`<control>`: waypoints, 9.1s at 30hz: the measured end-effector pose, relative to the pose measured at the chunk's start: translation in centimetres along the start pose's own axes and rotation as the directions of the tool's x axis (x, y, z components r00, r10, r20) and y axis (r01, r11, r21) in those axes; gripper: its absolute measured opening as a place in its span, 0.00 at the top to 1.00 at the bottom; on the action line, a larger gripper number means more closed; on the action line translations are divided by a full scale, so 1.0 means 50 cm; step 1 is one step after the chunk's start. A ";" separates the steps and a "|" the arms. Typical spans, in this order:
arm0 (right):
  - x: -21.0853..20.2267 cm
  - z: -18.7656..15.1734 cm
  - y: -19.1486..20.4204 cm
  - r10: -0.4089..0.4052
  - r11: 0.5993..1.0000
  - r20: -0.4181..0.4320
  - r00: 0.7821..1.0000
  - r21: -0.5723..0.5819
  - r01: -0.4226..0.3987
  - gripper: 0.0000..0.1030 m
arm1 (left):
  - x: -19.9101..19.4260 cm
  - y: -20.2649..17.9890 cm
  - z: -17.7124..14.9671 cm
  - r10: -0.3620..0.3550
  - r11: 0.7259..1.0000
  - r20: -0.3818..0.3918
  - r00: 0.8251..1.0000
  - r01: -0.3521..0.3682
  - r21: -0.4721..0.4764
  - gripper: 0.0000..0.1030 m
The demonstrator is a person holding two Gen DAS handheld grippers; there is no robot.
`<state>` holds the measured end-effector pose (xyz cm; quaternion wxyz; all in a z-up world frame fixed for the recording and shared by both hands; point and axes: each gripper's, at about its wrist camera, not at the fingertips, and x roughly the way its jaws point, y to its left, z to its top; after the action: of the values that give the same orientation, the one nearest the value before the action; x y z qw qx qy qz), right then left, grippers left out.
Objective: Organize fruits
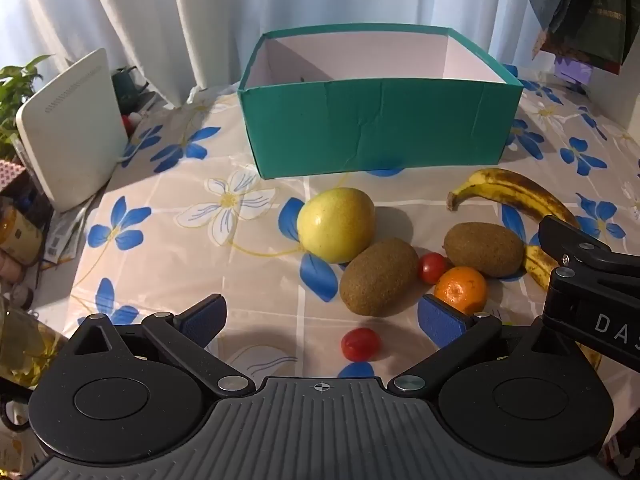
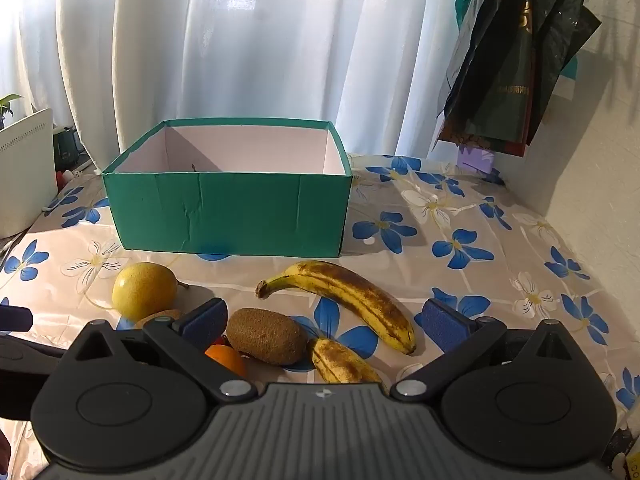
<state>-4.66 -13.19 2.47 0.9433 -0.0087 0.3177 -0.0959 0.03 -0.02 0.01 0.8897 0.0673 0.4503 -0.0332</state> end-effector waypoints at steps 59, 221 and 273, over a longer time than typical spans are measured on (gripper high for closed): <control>0.007 -0.018 -0.007 -0.021 1.000 -0.038 0.999 0.020 0.022 0.00 | 0.006 0.015 -0.010 0.015 0.998 -0.027 1.000 -0.017 -0.066 0.00; 0.072 -0.078 -0.082 0.065 0.996 -0.154 0.986 0.063 -0.056 0.13 | -0.062 -0.010 -0.020 -0.376 0.913 0.089 0.922 0.353 0.202 0.33; 0.070 -0.070 -0.115 0.079 0.991 -0.158 0.984 0.116 -0.061 0.67 | -0.083 0.007 0.019 -0.310 0.940 0.097 0.946 0.290 0.179 0.33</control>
<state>-5.05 -19.32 -1.96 0.9161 0.0624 0.3878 -0.0804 -1.64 0.20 3.94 0.8920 0.0677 0.3950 -0.2092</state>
